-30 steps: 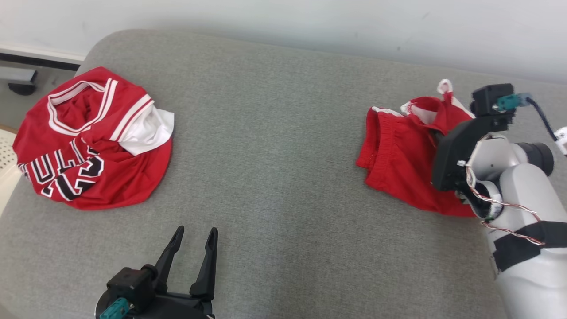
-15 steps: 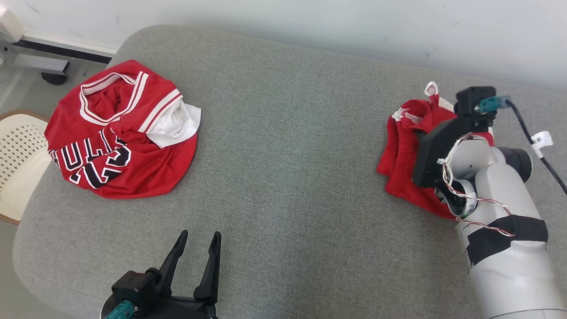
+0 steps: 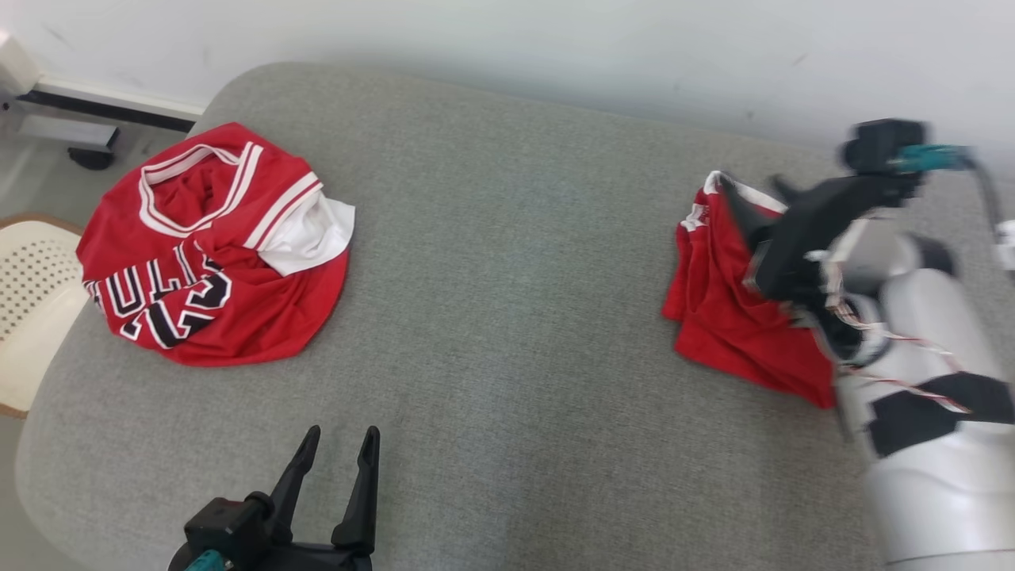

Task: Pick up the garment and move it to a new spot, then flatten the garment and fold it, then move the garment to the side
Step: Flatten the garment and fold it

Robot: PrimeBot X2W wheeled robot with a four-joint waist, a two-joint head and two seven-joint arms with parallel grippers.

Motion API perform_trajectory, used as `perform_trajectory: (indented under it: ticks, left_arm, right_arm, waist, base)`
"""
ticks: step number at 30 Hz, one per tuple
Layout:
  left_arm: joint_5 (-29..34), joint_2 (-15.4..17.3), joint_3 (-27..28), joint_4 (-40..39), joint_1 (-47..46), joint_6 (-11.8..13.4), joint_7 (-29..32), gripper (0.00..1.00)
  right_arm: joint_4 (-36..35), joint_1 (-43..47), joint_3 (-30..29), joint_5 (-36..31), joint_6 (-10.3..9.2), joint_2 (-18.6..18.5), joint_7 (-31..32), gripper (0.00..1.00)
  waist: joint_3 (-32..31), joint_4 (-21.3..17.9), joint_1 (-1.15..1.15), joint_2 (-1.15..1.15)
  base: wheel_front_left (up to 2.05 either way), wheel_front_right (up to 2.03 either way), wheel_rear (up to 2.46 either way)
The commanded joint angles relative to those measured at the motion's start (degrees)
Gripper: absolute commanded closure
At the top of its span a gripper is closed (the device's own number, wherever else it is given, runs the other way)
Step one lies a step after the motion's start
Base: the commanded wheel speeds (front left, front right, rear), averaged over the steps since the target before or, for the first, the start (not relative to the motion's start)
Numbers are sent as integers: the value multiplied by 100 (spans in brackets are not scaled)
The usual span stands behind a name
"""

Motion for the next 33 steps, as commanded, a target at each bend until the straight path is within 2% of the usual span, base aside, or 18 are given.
perform_trajectory:
  ticks: [1,2,4,6,7,14,17,21,28,33]
  left_arm:
    - [-67,37,23,-56,75,40,-40,0]
    - [-71,54,37,-97,126,71,-39,0]
    - [-84,65,34,-122,102,65,-36,0]
    - [-81,63,17,-143,82,55,-28,0]
    - [-75,55,7,-156,63,56,-26,0]
    - [-84,31,-10,-197,-79,39,-32,0]
    - [-84,19,-14,-159,-163,31,-37,0]
    - [-111,4,-22,-98,-119,36,-49,0]
    - [-144,42,20,-81,-35,59,-55,0]
    - [-161,43,2,-116,-47,71,-55,0]
  right_arm:
    - [-190,144,-111,23,-13,-274,-87,0]
    - [-361,299,-231,-209,-13,-492,-130,0]
    - [-436,447,-392,-452,-13,-665,-84,3]
    - [-436,618,-411,-673,-13,-762,-20,82]
    - [-405,701,-395,-751,-13,-770,29,100]
    - [-159,750,315,-926,-13,-613,34,100]
    - [-80,745,790,-785,-13,-474,49,100]
    - [-152,854,1252,-627,-13,-499,13,100]
    - [-337,1006,1812,-499,-13,-539,128,100]
    - [-410,949,2179,-256,-13,-302,63,100]
  waist:
    - [-69,-97,1,0]
    - [-84,-155,1,0]
    - [-69,-201,1,0]
    - [-18,-239,1,0]
    - [13,-251,1,0]
    - [271,-292,1,0]
    - [295,-262,1,0]
    - [259,-233,1,0]
    - [188,-282,1,0]
    - [199,-344,1,0]
  base:
    - [0,0,0]
    - [0,0,0]
    - [0,0,0]
    - [0,0,0]
    - [0,0,0]
    - [0,0,0]
    - [0,0,0]
    - [0,0,0]
    - [0,0,0]
    - [0,0,0]
